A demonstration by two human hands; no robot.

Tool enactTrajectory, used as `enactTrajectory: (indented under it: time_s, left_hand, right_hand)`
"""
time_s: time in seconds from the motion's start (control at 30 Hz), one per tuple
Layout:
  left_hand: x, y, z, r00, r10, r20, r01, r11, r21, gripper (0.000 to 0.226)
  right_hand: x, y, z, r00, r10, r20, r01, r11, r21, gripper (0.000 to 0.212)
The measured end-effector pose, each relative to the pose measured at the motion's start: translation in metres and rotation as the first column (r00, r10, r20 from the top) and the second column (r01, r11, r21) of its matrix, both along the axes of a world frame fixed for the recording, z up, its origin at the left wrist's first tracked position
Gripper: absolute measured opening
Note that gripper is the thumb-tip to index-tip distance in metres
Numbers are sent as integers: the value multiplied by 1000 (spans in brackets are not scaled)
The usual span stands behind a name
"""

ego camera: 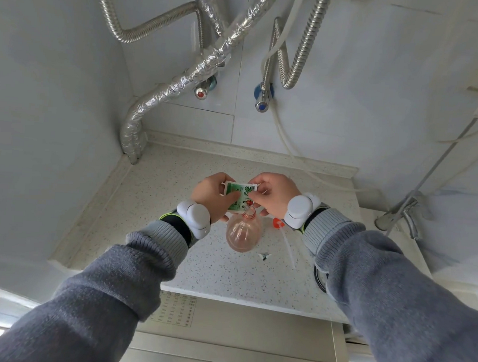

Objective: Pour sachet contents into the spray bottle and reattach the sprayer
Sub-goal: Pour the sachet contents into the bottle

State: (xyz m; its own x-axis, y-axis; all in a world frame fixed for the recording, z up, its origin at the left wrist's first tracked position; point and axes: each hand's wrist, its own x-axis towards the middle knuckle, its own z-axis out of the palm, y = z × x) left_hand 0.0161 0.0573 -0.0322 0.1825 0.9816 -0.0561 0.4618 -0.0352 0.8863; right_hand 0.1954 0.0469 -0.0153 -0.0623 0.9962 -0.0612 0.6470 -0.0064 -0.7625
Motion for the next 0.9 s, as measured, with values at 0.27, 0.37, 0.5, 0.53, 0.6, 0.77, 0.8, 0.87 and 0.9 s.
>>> enactTrajectory:
  time_s: [0.27,0.37,0.5,0.53,0.6,0.77,0.8,0.87,0.9]
  left_hand:
    - [3,0,7,995,-43,-94,48,997,55,6]
    - [4,-2,11,990,-63,-126,73,994,78,5]
    - [6,-4,15,981,-80,-176,102,987,123,6]
    - [6,-4,16,980,-77,-186,103,986,135,6]
    - [6,-3,18,973,-73,-219,109,982,157,7]
    - [6,-3,19,962,-82,-259,130,976,175,8]
    - [6,-3,19,960,-84,-268,136,974,182,8]
    - [6,-3,20,957,-87,-275,144,971,193,7]
    - [6,-3,20,957,-88,-276,146,970,196,6]
  right_hand:
    - [2,-2,2,999,7,38,-9,999,46,16]
    - [2,-2,4,996,15,87,-21,998,67,16]
    - [3,-4,5,995,22,102,-29,997,73,16]
    - [3,-4,6,994,22,104,-30,997,75,16]
    - [2,-5,6,994,29,110,-38,996,76,15]
    - [2,-8,6,992,37,120,-46,996,78,14]
    - [1,-9,6,992,36,122,-46,996,81,13]
    - [1,-9,7,991,38,128,-49,995,84,13]
    - [1,-10,6,991,37,128,-49,995,86,13]
